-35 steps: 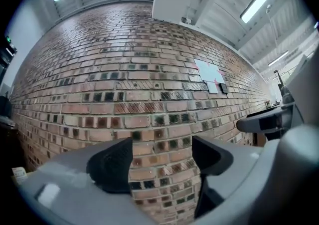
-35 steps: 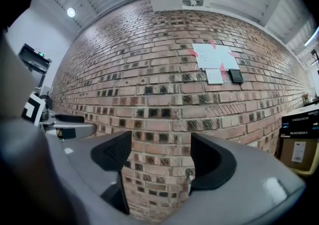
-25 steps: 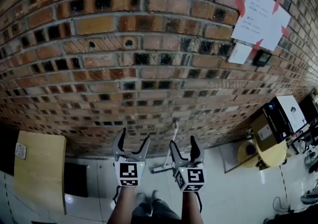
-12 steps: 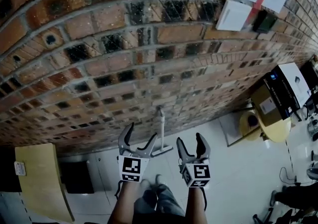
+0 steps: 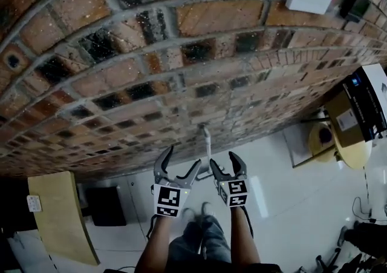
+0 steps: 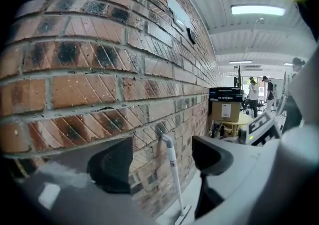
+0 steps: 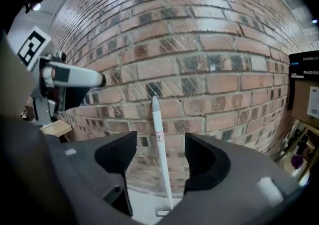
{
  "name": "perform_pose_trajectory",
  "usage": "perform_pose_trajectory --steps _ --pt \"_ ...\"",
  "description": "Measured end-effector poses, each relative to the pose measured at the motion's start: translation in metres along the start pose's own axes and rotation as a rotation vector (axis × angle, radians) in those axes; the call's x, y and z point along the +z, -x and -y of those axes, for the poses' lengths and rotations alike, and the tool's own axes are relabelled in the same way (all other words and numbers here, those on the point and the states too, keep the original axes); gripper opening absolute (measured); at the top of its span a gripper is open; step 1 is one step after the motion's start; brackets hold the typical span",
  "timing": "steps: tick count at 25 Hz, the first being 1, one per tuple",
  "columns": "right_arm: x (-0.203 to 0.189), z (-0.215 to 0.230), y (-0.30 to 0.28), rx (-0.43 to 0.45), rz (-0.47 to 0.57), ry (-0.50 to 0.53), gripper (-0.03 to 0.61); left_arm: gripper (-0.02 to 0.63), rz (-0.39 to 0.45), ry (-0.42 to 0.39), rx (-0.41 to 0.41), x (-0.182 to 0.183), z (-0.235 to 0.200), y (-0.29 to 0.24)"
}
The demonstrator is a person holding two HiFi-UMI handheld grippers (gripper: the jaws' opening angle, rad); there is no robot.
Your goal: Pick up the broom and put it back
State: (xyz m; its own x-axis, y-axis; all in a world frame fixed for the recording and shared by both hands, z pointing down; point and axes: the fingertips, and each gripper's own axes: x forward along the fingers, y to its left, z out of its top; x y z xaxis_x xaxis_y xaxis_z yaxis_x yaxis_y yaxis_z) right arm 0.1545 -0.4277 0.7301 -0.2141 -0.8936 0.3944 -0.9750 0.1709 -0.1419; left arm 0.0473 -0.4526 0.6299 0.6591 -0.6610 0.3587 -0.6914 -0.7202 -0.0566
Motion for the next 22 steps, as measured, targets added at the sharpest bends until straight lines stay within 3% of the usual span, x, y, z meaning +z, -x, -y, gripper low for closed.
perform_pose_trajectory --steps 3,8,10,14,16,22 --pt "-0.023 -0.002 -0.051 0.072 -0.066 0.042 0.308 0.376 -0.015 0.016 0.028 -0.005 -0.011 0.005" --pt "-0.048 -0.004 -0.101 0.124 -0.135 -0.052 0.285 0.365 -0.043 0.028 0.083 -0.012 -0.027 0.026" --pt "-0.053 -0.004 -0.110 0.146 -0.158 -0.033 0.276 0.365 -0.044 0.031 0.099 -0.012 -0.030 0.033" --pt "-0.057 -0.004 -0.122 0.166 -0.195 -0.039 0.238 0.367 -0.043 0.046 0.127 -0.015 -0.036 0.045" --pt "-0.054 -0.002 -0.121 0.143 -0.200 -0.043 0.121 0.365 -0.047 0.051 0.135 -0.016 -0.036 0.049" --pt "-0.053 -0.023 -0.089 0.164 -0.233 0.086 0.112 0.366 -0.015 0.064 0.150 -0.004 -0.036 0.059"
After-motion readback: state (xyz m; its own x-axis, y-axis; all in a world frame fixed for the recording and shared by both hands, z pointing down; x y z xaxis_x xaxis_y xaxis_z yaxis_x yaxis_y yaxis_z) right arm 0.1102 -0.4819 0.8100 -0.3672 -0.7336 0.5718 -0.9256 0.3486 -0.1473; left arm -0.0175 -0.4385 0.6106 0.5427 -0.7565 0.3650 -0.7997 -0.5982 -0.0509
